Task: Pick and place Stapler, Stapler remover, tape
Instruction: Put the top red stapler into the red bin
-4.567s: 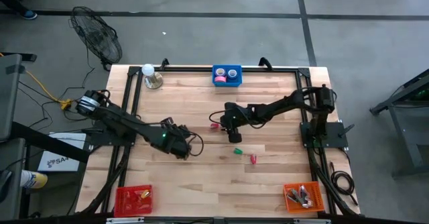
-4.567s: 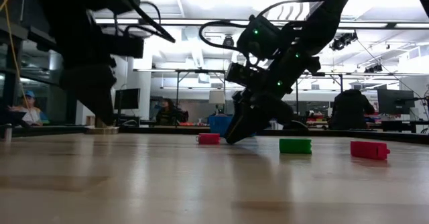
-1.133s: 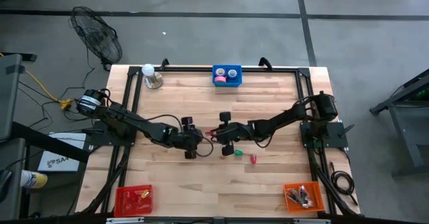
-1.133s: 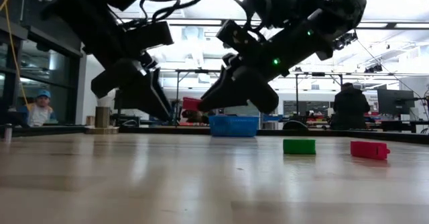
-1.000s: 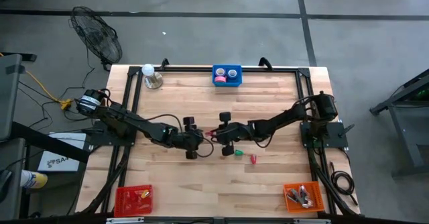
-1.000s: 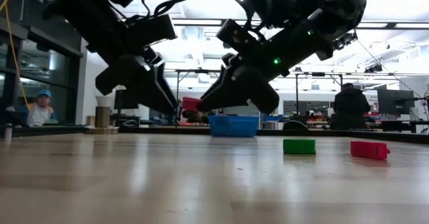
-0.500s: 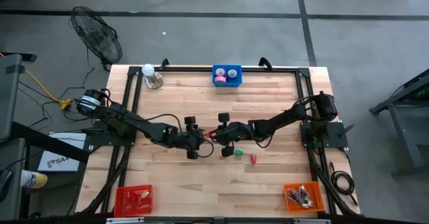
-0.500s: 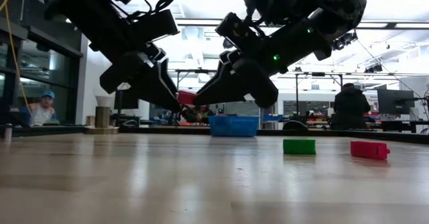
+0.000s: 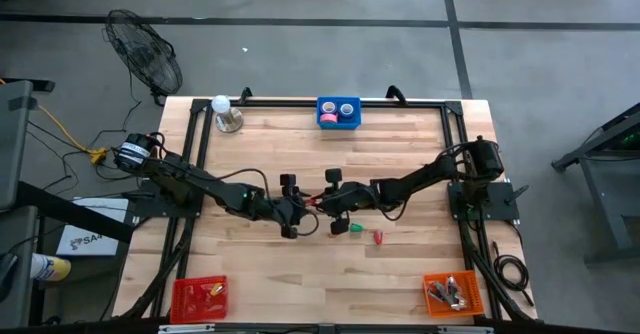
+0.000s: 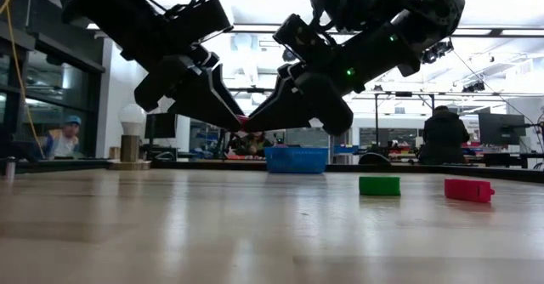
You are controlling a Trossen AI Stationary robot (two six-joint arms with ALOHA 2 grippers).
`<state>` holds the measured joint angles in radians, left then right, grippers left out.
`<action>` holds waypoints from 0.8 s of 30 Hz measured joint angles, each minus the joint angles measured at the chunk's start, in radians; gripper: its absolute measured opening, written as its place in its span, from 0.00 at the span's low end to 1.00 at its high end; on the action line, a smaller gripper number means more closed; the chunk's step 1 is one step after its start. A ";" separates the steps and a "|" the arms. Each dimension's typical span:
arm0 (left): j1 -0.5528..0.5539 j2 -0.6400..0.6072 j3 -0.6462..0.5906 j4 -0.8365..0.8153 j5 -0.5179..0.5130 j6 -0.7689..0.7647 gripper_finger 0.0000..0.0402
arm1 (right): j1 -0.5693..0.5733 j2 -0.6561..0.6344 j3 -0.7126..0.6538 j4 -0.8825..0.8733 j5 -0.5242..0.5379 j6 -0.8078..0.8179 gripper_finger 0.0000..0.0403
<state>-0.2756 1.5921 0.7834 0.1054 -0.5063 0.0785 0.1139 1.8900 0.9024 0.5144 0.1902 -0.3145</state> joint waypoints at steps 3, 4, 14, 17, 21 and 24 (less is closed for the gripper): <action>0.000 0.000 0.000 0.000 -0.001 0.000 0.50 | 0.000 0.000 0.000 0.000 0.001 0.000 0.14; 0.000 0.000 0.000 0.000 0.000 0.000 0.50 | 0.000 0.000 0.000 0.000 0.001 0.000 0.14; 0.000 0.000 0.000 0.000 0.000 -0.002 0.37 | 0.000 0.000 0.000 0.000 0.000 0.000 0.14; 0.000 0.000 0.000 0.000 0.000 -0.003 0.30 | 0.000 0.000 0.000 0.000 0.002 0.000 0.14; 0.001 0.000 0.000 -0.001 0.002 -0.009 0.24 | 0.000 0.000 0.000 -0.001 0.006 0.000 0.14; 0.001 0.000 0.000 -0.002 0.001 -0.012 0.23 | 0.000 0.000 0.000 -0.001 0.004 0.000 0.14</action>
<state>-0.2745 1.5921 0.7833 0.1032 -0.5053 0.0669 0.1139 1.8904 0.9021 0.5137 0.1942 -0.3145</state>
